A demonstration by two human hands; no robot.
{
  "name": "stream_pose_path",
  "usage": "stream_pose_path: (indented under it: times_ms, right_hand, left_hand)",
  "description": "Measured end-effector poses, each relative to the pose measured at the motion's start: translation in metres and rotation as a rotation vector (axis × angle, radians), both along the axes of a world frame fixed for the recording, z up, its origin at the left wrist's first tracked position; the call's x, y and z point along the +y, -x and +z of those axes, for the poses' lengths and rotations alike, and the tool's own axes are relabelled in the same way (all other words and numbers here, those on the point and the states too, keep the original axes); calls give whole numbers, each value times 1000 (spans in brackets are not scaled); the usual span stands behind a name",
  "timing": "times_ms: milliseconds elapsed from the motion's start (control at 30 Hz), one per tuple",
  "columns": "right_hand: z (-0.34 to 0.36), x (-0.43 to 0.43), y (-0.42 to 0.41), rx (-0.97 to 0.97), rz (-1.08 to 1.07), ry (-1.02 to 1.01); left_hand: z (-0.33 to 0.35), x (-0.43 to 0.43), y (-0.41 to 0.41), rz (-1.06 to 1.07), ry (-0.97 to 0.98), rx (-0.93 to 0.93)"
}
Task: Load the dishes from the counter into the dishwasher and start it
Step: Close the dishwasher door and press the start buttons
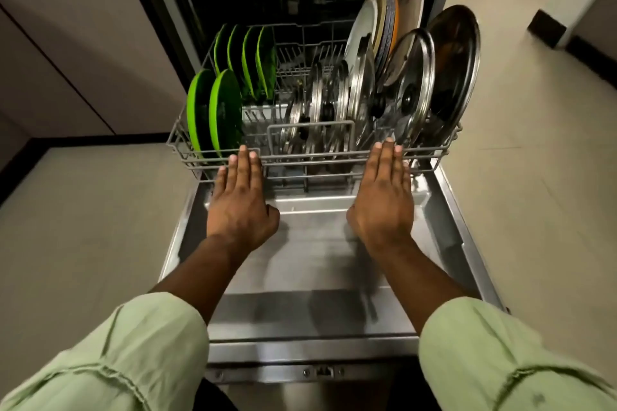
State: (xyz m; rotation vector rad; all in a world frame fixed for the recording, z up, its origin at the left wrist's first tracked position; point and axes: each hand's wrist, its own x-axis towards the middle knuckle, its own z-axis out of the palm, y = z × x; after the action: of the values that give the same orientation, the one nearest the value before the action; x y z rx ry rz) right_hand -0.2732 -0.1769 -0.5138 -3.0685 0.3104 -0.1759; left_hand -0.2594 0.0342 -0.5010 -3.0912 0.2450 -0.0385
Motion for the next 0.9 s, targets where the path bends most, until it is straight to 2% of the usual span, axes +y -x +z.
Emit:
stream_pose_path:
  times_ms: [500,900]
  right_hand:
    - [29,-21,-87,242,66,-23]
    - [24,-33,-152,202,128,-5]
  left_hand:
    - [14,-3,-91,-66,-83,166]
    - [28,-19,-159,-17,-170,223]
